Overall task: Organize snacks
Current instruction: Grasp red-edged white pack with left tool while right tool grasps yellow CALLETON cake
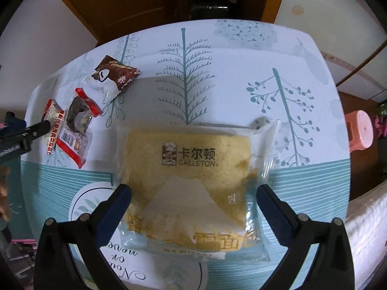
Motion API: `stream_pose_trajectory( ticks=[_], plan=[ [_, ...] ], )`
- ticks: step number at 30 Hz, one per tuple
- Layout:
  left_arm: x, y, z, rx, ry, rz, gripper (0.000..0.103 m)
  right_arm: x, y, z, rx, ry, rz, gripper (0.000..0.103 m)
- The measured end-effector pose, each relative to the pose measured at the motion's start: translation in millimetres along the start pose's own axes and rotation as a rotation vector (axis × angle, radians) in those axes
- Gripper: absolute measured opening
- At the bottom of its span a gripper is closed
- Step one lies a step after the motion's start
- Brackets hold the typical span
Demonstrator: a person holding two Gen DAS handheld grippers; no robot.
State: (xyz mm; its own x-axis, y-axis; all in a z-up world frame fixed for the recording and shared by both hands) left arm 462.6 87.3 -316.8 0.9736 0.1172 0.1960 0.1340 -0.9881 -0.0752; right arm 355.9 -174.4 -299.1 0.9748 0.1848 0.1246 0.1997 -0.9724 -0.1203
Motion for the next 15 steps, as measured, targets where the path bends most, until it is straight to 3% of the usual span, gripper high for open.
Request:
stream_pose_trajectory(
  ticks=[6,15],
  plan=[
    [1,5,12,-0.092,-0.047,-0.044,0.096,4,-4,-2,-0.021,0.002,0.005,0.103],
    [-9,7,24,-0.131,-0.053,-0.025,0.096,8,-14,4,-0.018,-0.006,-0.013,0.103]
  ],
)
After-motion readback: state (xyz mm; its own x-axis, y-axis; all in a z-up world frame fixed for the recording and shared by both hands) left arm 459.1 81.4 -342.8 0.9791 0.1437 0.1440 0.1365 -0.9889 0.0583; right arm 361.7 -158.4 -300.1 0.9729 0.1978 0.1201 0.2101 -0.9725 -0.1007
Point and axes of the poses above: each gripper's, at about its wrist camera, not at the fingertips, and z roughly the way its jaws point, y to its right, x to its top, the point moved 8 cm from there along z, roughly the way its jaws point, and after that the axes turned 12 degrees about -z, right-handed, at the moved point
